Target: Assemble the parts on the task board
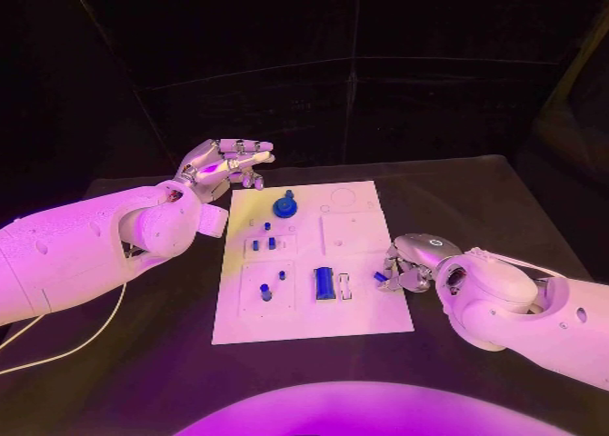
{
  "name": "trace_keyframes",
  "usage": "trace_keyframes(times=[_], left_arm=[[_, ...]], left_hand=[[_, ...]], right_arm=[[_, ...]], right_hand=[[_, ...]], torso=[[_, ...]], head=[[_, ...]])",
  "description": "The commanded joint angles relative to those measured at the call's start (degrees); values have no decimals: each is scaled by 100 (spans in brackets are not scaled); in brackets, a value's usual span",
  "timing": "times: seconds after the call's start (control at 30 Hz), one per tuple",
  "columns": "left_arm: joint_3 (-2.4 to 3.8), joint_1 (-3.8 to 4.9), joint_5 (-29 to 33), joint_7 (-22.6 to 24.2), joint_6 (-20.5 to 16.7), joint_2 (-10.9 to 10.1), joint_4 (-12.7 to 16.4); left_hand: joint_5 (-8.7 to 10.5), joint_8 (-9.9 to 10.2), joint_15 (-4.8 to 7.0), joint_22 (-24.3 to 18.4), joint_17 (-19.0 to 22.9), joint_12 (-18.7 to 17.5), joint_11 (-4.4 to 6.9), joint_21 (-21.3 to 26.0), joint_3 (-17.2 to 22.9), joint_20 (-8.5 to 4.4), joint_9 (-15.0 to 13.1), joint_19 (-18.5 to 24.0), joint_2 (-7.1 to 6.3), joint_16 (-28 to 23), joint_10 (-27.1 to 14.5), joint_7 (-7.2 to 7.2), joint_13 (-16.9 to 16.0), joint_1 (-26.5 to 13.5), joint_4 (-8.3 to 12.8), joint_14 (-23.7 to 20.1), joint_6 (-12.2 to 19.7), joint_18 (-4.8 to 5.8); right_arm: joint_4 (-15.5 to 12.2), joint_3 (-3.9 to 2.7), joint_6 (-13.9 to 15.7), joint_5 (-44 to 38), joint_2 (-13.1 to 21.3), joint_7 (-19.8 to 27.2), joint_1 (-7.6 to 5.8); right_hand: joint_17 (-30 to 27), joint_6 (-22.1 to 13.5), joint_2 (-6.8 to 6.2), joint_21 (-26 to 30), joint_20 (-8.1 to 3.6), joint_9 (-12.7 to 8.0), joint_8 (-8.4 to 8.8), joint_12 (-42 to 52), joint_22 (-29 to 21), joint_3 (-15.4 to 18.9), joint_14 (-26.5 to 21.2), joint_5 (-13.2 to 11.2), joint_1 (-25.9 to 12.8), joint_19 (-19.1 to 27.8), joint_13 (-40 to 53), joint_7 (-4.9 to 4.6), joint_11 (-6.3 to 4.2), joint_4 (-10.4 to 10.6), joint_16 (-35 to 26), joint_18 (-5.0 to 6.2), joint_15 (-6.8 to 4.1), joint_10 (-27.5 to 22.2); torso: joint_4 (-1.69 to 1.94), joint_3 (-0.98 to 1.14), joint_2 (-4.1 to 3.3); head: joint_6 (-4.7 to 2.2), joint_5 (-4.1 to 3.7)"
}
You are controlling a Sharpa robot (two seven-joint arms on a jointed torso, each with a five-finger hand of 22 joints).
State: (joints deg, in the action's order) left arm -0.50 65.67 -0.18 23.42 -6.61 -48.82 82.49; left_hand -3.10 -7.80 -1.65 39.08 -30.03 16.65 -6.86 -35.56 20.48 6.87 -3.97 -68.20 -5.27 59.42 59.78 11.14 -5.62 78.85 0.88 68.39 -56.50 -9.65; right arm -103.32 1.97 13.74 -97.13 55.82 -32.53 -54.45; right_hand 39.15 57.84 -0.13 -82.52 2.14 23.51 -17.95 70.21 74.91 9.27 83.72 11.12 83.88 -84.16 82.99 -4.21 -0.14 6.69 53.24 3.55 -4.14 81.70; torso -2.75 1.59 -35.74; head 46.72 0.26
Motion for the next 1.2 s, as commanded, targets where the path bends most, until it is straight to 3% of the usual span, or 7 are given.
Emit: trace_keyframes(times=[0.03, 0.17, 0.3, 0.47, 0.6, 0.9, 1.2], left_arm=[[5, 9, 18, 19, 66, -7, 8], [5, 9, 18, 17, 66, -8, 11], [5, 9, 18, 15, 67, -9, 11], [5, 9, 18, 12, 71, -7, 10], [5, 9, 18, 9, 74, -3, 4], [4, 9, 18, -16, 94, 1, 3], [4, 9, 18, -58, 125, 10, 4]], left_hand=[[-12, -23, -1, -8, 7, 21, 12, 39, -33, 37, -2, -13, 47, 9, -37, -8, -10, -29, -16, -26, 29, -82], [-13, -28, -3, -11, 12, 28, 12, 42, -37, 39, -2, -13, 52, 11, -45, -9, -10, -34, -19, -29, 34, -82], [-13, -28, -3, -11, 12, 28, 12, 42, -37, 39, -2, -13, 52, 11, -45, -9, -10, -34, -19, -29, 34, -82], [-13, -28, -3, -11, 12, 28, 12, 42, -37, 39, -2, -13, 52, 11, -45, -9, -10, -34, -19, -29, 34, -82], [-13, -28, -3, -11, 12, 28, 12, 42, -37, 39, -2, -13, 52, 11, -45, -9, -10, -34, -19, -29, 34, -82], [-14, -31, -2, -14, 15, 33, 13, 44, -38, 39, -2, -14, 54, 12, -51, -10, -10, -29, -15, -31, 38, -82], [-16, -42, 1, -20, 38, 51, 15, 48, -25, 36, -2, -15, 61, 11, -69, -11, -11, 14, 16, -43, 52, -85]], right_arm=[[75, 62, -549, -336, -30, -59, 75], [82, 62, -736, -465, -60, -66, 80], [67, 62, -745, -482, -64, -83, 82], [-25, 61, -484, -196, -27, -106, 82], [-168, 60, -210, 87, 23, -105, 81], [-359, 57, 515, 670, 103, -118, 77], [-460, 55, 982, 1022, -10, -57, 74]], right_hand=[[9, 60, 396, 20, -24, -113, 30, -22, 155, -67, -6, -29, 533, -44, -726, 2, -36, -92, -35, -67, -26, 6], [9, 62, 410, 19, -20, -138, 68, -27, 160, -121, -7, -11, 543, -46, -726, -9, -29, -119, -36, -68, -19, 4], [16, 115, 426, 16, -17, -182, 127, -33, 169, -264, -10, 320, 540, -50, -721, -8, -30, -166, -33, -69, -18, 3], [24, 176, 468, -6, -25, -211, 179, -24, 208, -502, -10, 780, 409, -69, -708, 22, -53, -133, -30, -76, -31, 30], [24, 141, 506, -22, -31, -232, 244, -15, 234, -727, -8, 745, 214, -83, -697, 27, -56, -29, -32, -81, -36, 52], [33, 187, 155, -18, -38, -230, 328, -90, 238, -1601, -3, 980, -143, -81, -722, 16, -54, 38, -33, -79, -45, 54], [36, 242, -151, -33, -39, -181, 333, -36, 272, -2206, 2, 802, -480, -94, -670, 35, -60, 44, -35, -85, -45, 108]], torso=[[-2, 0, -1], [-6, 0, -3], [-6, 3, 0], [-7, 5, 0], [3, 6, 0], [-2, -3, -2], [0, -3, -4]], head=[[-3, 2], [1, 6], [3, 4], [8, 11], [4, 12], [6, 35], [15, 26]])
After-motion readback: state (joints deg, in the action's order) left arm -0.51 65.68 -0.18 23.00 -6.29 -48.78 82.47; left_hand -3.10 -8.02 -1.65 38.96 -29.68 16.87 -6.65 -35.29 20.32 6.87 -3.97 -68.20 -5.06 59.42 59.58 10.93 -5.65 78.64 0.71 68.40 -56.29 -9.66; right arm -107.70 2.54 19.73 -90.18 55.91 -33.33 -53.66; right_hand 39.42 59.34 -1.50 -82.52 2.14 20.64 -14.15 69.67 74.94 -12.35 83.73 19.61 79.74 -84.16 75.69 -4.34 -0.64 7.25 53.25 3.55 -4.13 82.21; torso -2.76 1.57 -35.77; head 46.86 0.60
